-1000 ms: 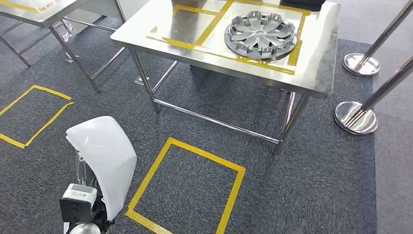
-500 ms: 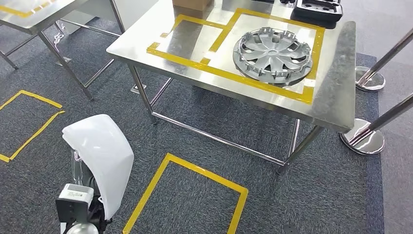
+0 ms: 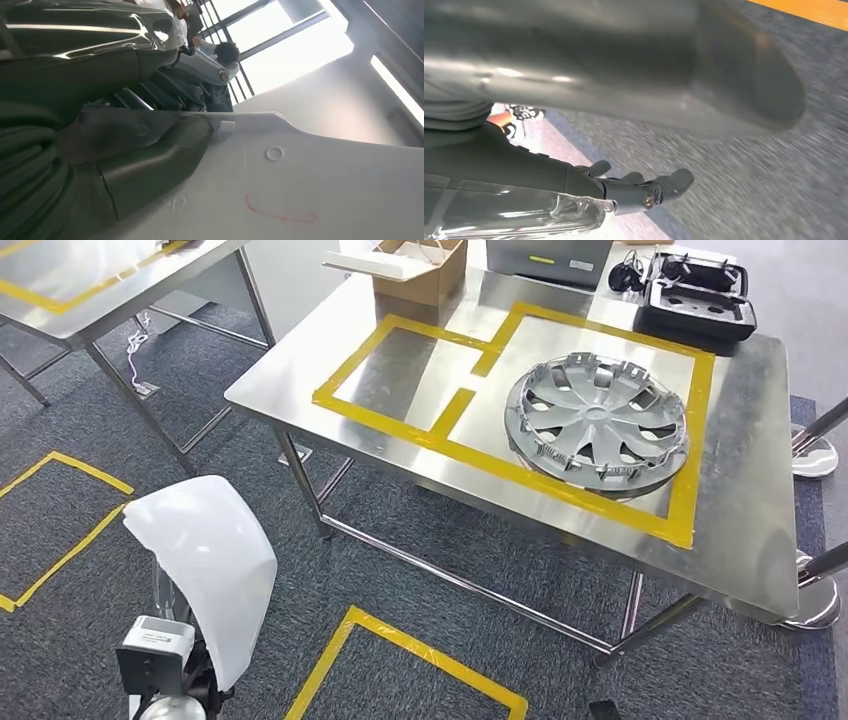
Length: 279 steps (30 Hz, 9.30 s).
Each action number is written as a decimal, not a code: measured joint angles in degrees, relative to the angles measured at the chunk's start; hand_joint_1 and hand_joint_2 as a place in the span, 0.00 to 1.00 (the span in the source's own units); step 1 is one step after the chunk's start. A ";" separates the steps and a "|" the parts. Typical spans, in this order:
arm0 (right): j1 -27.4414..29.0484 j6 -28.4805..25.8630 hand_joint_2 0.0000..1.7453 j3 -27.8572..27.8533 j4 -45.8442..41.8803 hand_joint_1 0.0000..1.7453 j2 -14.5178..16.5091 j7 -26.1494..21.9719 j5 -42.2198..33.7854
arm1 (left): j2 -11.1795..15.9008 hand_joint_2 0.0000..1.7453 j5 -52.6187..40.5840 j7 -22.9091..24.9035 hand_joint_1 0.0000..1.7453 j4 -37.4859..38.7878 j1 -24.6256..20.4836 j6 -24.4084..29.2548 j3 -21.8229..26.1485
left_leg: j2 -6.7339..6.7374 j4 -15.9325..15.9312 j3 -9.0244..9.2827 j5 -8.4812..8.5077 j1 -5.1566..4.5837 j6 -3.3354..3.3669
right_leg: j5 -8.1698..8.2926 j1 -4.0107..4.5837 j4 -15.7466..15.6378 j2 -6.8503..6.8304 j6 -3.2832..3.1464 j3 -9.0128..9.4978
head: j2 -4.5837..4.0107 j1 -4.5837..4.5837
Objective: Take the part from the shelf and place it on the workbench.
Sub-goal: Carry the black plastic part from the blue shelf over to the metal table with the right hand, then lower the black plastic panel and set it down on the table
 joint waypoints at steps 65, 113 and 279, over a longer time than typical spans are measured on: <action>-0.26 -0.74 0.00 -0.15 0.08 0.00 0.57 -0.21 -0.21 | 1.67 1.00 -0.12 -1.44 1.00 -1.57 4.54 2.22 0.07 | 4.04 -5.14 -5.44 4.69 1.51 0.77 | -12.50 -1.51 14.90 0.13 3.84 -1.67 | 0.00 -0.21; -0.82 -1.78 0.00 -0.16 0.03 0.00 0.35 -0.13 0.05 | 0.93 1.00 -1.45 -0.98 1.00 -2.04 3.95 1.86 1.11 | 3.99 -8.91 -3.18 6.41 2.25 1.20 | -10.08 -1.72 8.70 0.15 4.31 1.35 | 0.00 -0.20; -2.11 -2.76 0.00 2.05 0.03 0.00 2.59 0.36 -0.45 | 18.23 1.00 -50.82 42.28 1.00 72.58 -57.13 -4.41 -4.03 | 2.56 -5.52 -9.42 8.74 2.06 -0.22 | -8.55 -0.83 4.02 0.05 2.91 3.60 | 0.00 -0.54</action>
